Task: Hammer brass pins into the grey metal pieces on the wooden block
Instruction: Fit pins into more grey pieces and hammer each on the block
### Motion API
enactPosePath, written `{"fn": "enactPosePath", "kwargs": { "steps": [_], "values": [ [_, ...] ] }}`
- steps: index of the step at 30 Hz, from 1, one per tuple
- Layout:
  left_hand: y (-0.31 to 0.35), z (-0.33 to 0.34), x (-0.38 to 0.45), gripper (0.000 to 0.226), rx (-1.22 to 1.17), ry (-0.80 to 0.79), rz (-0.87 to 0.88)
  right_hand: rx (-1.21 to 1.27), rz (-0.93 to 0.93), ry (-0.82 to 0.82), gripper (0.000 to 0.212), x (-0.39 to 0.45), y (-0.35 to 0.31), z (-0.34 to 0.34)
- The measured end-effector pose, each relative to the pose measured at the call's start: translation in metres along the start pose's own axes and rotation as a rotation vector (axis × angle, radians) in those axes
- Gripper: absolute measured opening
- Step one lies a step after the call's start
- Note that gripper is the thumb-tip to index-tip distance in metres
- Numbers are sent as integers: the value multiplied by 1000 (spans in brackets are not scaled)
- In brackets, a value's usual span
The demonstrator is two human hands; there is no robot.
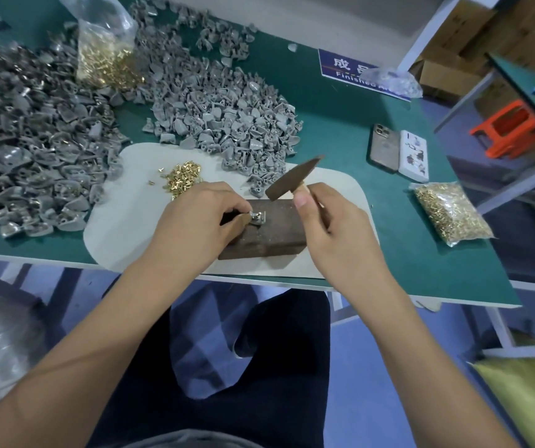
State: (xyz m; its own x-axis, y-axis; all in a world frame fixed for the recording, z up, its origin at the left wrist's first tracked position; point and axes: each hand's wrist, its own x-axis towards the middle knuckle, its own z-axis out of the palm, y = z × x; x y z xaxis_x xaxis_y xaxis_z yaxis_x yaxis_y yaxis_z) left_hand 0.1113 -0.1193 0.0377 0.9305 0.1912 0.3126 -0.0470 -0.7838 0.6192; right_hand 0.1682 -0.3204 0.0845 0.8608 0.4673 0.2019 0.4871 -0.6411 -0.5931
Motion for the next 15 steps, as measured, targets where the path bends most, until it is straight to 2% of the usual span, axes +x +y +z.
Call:
{"fn": "enactPosePath", "kwargs": {
  "steps": [5,9,13,15],
  "values": [
    [-1,1,1,5,-2,8,3,-179,29,-139,31,0,-4,3],
    [-2,1,1,6,-12,12,-5,-87,10,-18,28,0,-9,-3],
    [-1,1,2,6,-10,19,7,-171,16,-143,30,-6,-9,3],
    [-2,0,1,6,-14,16,9,-137,19,-77,29,-5,-8,1]
  ]
}}
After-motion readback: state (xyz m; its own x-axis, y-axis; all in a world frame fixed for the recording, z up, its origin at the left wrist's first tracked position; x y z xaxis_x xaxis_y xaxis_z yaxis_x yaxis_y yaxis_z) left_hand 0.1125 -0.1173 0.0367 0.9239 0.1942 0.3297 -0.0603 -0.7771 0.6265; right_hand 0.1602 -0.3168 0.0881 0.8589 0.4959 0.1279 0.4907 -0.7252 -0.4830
